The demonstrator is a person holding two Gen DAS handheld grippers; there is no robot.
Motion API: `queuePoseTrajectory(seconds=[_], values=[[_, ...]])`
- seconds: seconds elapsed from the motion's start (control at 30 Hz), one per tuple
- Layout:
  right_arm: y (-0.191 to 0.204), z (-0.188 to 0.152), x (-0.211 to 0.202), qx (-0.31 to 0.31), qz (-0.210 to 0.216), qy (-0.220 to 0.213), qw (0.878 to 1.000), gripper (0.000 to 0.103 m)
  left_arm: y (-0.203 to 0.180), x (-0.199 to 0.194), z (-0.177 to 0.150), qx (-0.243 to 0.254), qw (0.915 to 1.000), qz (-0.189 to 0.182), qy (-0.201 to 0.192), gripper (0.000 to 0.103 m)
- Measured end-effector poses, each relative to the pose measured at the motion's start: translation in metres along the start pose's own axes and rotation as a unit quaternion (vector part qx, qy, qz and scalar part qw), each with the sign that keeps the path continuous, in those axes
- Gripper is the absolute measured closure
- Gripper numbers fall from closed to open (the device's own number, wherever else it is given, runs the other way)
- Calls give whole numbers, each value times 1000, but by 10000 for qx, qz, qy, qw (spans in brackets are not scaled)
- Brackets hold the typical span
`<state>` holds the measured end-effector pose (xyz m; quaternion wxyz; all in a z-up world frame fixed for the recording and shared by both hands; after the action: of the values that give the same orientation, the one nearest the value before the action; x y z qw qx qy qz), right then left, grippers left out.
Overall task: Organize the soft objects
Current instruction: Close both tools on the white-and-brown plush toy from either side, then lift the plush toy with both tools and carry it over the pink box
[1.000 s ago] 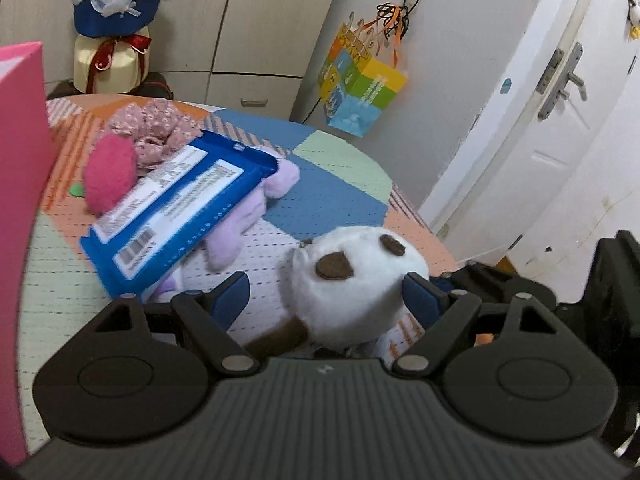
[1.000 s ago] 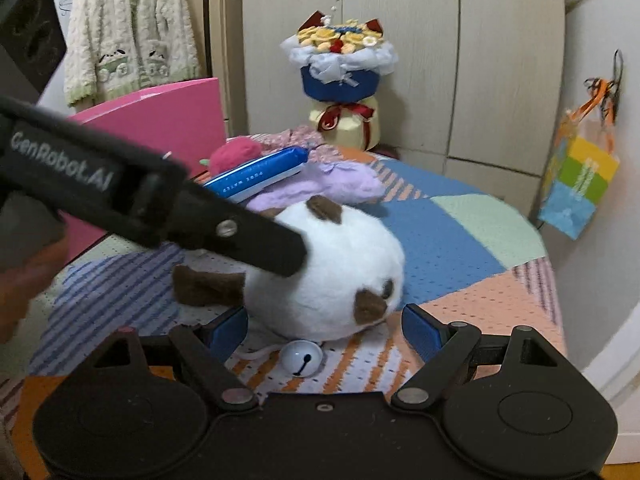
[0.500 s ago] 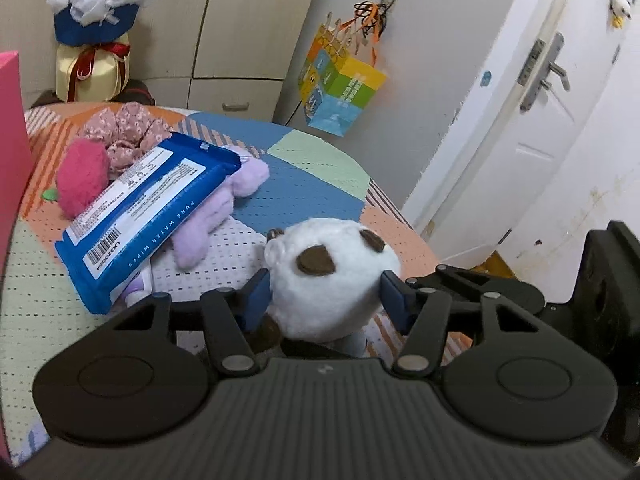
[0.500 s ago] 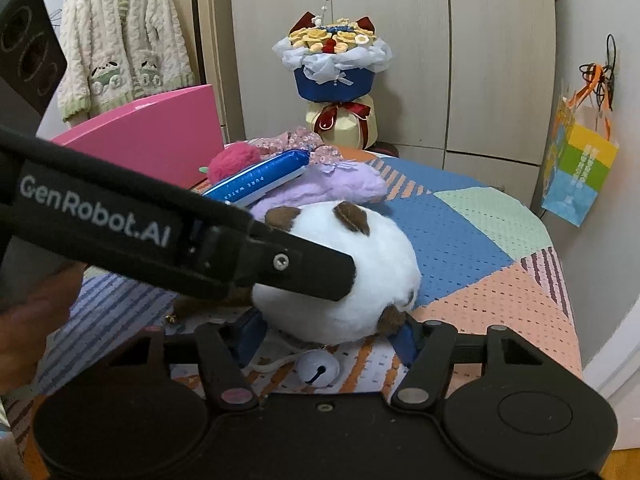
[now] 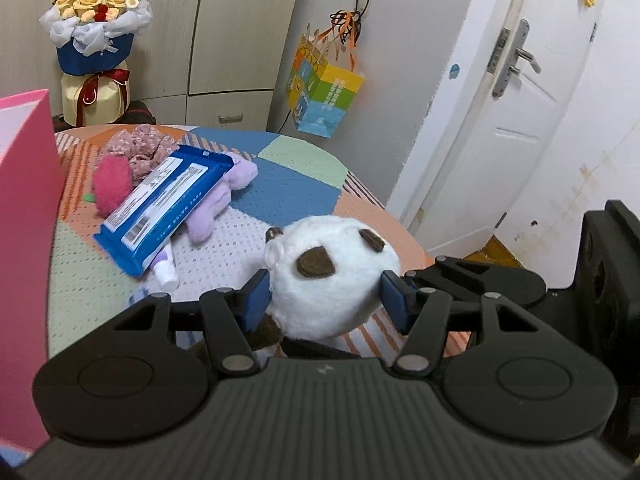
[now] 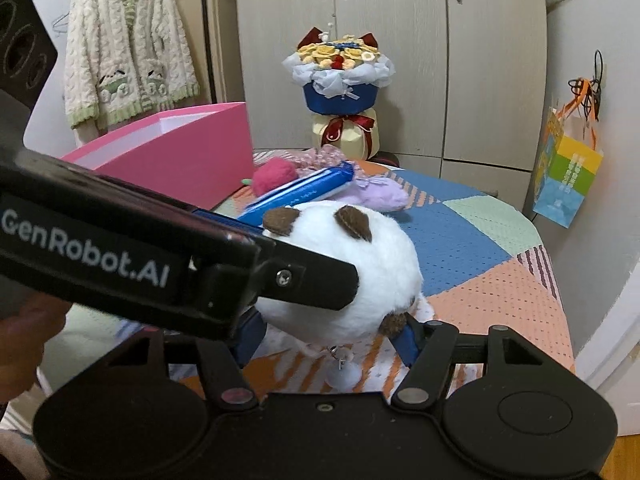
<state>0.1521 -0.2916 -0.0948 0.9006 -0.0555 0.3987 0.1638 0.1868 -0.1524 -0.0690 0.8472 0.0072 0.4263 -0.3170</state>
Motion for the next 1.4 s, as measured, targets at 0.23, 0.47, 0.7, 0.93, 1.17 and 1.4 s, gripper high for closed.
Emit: queuePoseTrajectory(seconds=[0.23, 0.47, 0.7, 0.93, 1.17, 1.4], values=[[31, -10, -23, -305, -4, 69, 9995, 32, -2, -35, -24, -101, 9999, -46, 124, 45], [67, -17, -49, -697, -18, 45, 9976, 32, -7, -75, -48, -87, 9997, 89, 197, 45], [108, -23, -81, -1159, 314, 153, 9927, 32, 5, -124, -75, -377, 9980, -2, 513, 41], [156, -22, -95, -1614, 827, 41, 9834, 33, 33, -170, -102, -796, 9949, 192, 593, 41], [201, -8, -97, -2065, 1181, -43, 9713, 32, 51, -207, -112, -815, 9917, 605, 785, 41], [215, 33, -92, -2057, 1379, -207, 9686, 29, 82, -234, -80, -809, 9931, 629, 564, 41]])
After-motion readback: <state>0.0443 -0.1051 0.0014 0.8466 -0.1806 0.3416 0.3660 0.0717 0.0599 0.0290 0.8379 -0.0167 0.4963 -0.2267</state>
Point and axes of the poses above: each gripper's, at about its wrist camera, not at the fingertips, and x roughly the way its jaws point, y to its left, z to its top, the point moved 1 cm from there along x, roughly the way its jaws point, and after that the axes turned 11 degrees about y, right-handed, at the moved point
